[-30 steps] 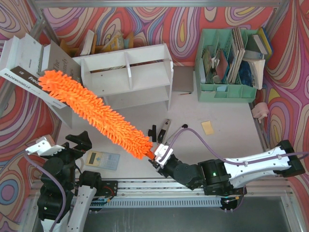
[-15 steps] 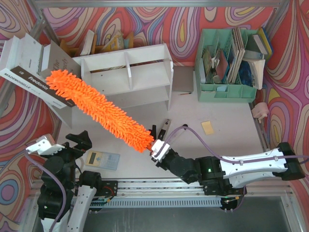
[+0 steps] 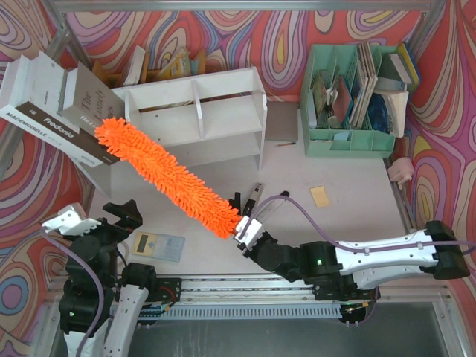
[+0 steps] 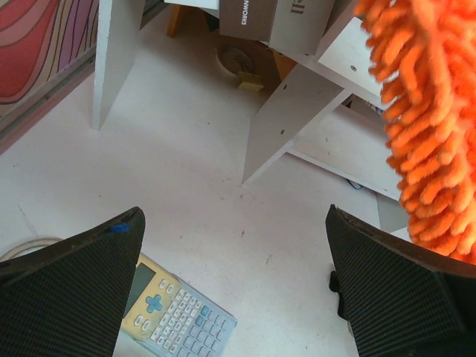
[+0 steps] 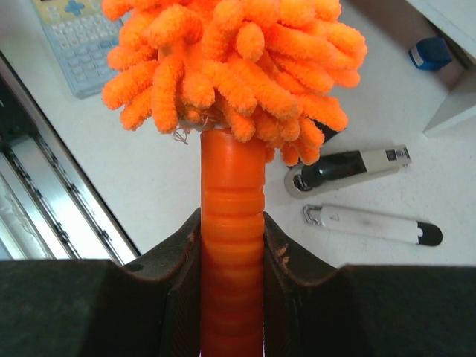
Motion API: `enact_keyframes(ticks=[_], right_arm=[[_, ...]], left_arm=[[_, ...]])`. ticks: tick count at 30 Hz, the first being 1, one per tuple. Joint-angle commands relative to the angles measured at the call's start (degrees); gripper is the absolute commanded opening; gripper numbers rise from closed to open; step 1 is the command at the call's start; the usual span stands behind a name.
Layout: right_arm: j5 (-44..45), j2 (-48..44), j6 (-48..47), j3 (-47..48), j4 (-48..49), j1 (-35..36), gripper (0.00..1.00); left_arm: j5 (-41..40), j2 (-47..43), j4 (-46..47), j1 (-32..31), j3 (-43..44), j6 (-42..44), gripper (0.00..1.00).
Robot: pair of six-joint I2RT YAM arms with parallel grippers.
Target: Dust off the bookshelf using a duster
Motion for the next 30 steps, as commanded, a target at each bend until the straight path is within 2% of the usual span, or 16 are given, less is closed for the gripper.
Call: enact_keyframes(ticks=[1,9,15,18,26,30], right_arm=[[0.99,-5.83,2.59,-1.92,-2.49,-0.29,0.0],[3.79,-14.1,5.09,-3.98,-9.45,-0.29,0.0],[7.94,-18.76,10.14,-3.6,-20.09,-0.29,0.0],[6.95,-21.11,9.73,-4.02,-20.02,-0.28,0.0],[3.83,-17.95,10.39,-2.61,-20.27,-0.28,0.0],[5.19,-14.6,6.96,-0.96,-19.6,-0.29,0.0]], left_arm=[[-0.02,0.89,-0.19,0.4,0.14,-0.09,0.98],[0.16,1.39,-0.18,0.65,0.14,-0.08,0.98],[0.36,1.55,-0.09,0.75,0.14,-0.08,0.99],[0.42,1.54,-0.09,0.84,0.14,-0.08,0.99],[0.78,1.47,0.14,0.82,0.05,-0.06,0.98],[0.82,1.13,0.19,0.84,-0.03,-0.06,0.98]])
